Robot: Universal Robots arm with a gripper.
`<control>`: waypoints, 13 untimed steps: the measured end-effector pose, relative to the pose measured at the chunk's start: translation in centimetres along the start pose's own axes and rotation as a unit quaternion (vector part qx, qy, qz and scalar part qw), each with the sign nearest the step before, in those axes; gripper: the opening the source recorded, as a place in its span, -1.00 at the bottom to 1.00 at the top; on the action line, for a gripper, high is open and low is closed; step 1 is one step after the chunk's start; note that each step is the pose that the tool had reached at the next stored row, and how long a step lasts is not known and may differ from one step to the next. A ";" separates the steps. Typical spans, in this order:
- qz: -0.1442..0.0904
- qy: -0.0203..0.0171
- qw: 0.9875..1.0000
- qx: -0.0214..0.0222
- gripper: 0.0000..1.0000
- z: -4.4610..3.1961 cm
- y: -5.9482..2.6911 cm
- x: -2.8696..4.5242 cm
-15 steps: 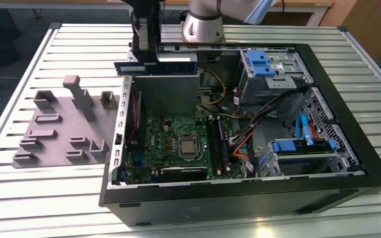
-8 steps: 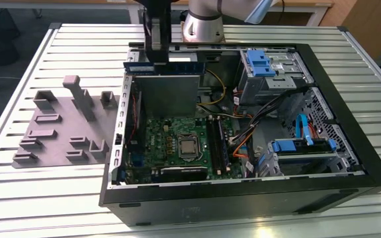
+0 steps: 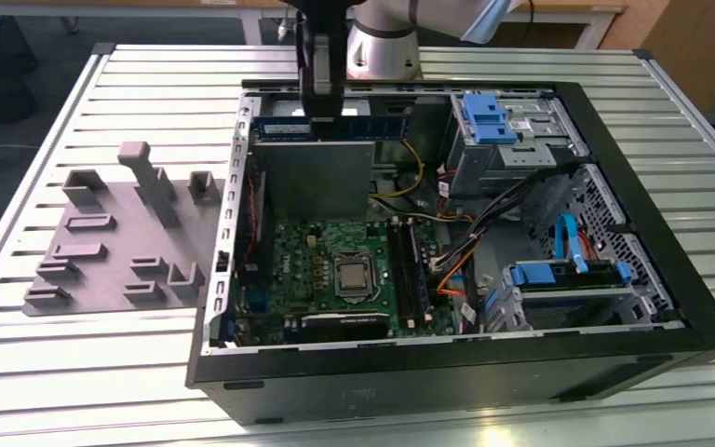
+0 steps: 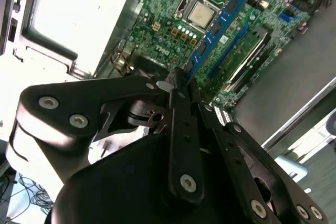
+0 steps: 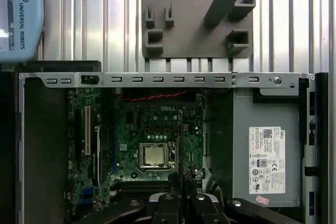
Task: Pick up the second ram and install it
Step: 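Pick up the second ram and move it above second insertion slot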
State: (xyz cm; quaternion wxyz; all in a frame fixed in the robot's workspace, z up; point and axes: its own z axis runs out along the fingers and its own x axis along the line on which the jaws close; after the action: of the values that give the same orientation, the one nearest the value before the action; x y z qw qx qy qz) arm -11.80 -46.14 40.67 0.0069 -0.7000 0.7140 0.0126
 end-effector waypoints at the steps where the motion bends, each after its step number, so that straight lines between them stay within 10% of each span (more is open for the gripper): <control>1: 0.000 0.000 1.000 0.000 -0.73 0.00 -0.22 0.00; 13: 0.000 0.000 1.000 0.000 -0.73 0.00 -3.27 -0.07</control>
State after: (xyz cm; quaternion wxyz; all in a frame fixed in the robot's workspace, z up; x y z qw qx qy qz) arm -8.53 -46.14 40.65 0.0069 -0.7000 0.7140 0.0126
